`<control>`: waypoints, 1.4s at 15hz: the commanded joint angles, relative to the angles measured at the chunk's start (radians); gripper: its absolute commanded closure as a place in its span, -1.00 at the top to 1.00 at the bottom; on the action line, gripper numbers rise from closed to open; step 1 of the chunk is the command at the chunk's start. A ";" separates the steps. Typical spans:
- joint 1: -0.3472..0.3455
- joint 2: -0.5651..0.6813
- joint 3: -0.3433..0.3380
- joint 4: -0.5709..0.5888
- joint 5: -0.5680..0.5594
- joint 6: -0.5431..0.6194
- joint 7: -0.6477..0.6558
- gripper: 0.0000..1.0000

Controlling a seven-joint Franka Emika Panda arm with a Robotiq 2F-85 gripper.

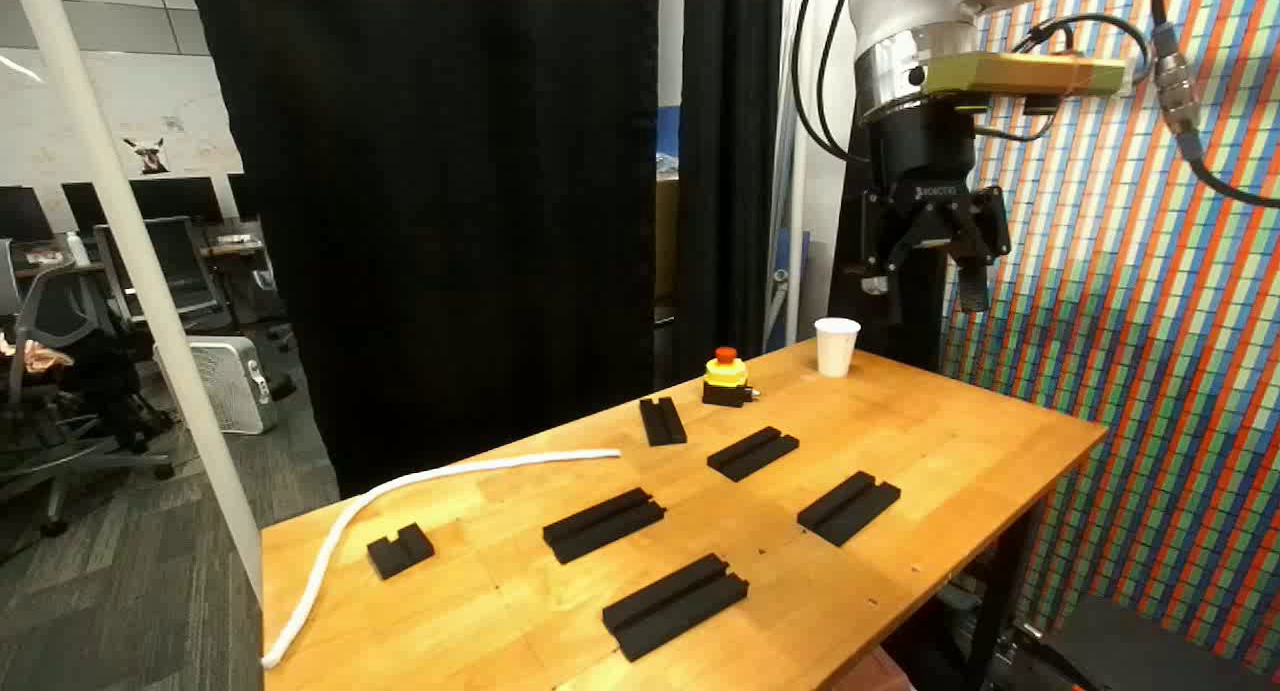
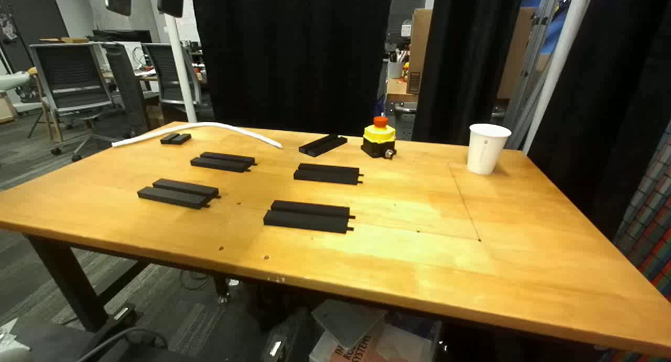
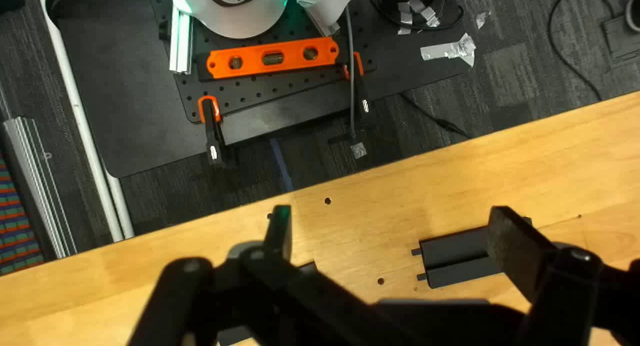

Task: Arrange the black objects on the table

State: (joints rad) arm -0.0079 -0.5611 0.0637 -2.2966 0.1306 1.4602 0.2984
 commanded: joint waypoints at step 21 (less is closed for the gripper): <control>-0.092 0.183 0.040 -0.244 0.184 0.680 0.456 1.00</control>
State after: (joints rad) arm -0.1011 -0.4685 0.0756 -2.5458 0.2532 1.9935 0.6441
